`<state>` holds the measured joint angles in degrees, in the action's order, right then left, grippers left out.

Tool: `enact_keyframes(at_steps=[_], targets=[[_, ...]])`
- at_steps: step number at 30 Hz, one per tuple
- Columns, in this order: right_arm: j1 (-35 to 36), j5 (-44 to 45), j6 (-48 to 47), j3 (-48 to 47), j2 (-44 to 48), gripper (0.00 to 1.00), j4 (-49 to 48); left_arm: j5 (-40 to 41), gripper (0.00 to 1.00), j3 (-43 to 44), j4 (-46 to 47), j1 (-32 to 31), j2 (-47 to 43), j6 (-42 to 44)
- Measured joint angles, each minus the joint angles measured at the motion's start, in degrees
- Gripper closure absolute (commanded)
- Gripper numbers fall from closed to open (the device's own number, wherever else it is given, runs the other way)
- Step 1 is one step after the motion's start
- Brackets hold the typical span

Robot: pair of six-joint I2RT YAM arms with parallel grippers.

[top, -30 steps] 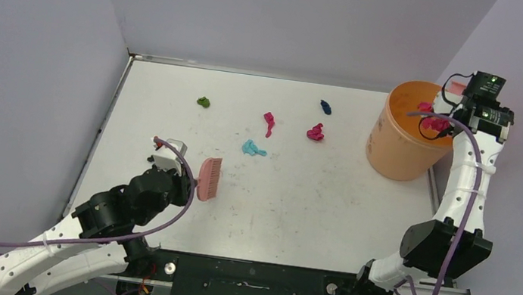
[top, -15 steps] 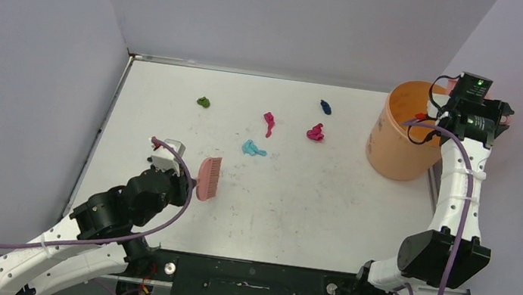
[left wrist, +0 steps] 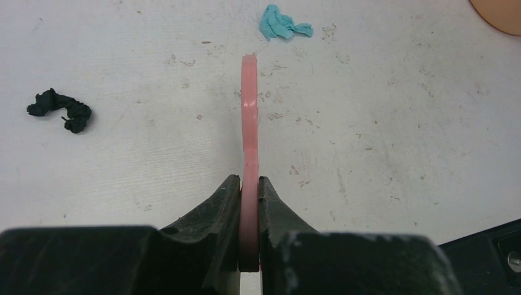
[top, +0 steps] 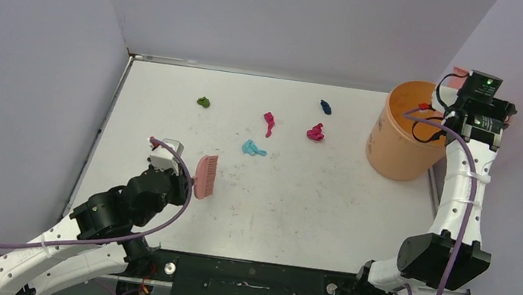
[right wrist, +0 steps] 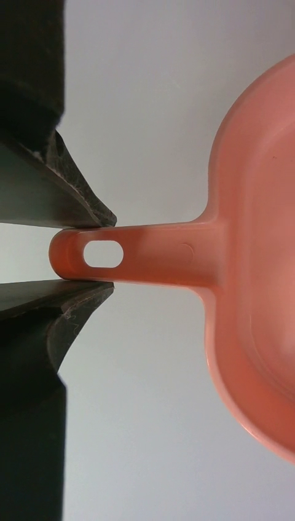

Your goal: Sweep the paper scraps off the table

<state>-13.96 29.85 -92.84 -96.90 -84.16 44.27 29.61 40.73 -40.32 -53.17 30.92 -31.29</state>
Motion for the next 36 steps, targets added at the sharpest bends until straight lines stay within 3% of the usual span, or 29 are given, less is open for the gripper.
enact_keyframes(at_steps=[14, 17, 22, 26, 32, 36], targets=[[0.20, -15.17, 18.97, -5.44, 5.62, 0.95, 5.95, 7.26, 1.00, 2.01, -2.29, 1.57, 2.99, 0.35], [1.68, -18.99, 23.82, -5.97, 5.60, 0.95, 8.59, 9.51, 1.00, 6.32, -4.94, 1.68, 5.73, 0.28], [8.59, -27.61, 32.74, -5.33, 6.10, 0.95, 13.16, 16.50, 1.00, 20.90, -10.95, 3.15, 14.12, 0.11], [13.33, -35.32, 39.63, -1.36, 8.94, 0.95, 15.37, 21.81, 1.00, 28.85, -12.00, 8.66, 21.09, 1.68], [19.82, -44.70, 48.68, 11.89, 13.79, 0.95, 16.39, 21.62, 1.00, 29.31, -11.61, 21.81, 31.41, 7.63], [24.24, -48.46, 52.48, 24.68, 15.08, 0.95, 15.63, 19.87, 1.00, 29.38, -11.76, 26.18, 41.00, 11.54]])
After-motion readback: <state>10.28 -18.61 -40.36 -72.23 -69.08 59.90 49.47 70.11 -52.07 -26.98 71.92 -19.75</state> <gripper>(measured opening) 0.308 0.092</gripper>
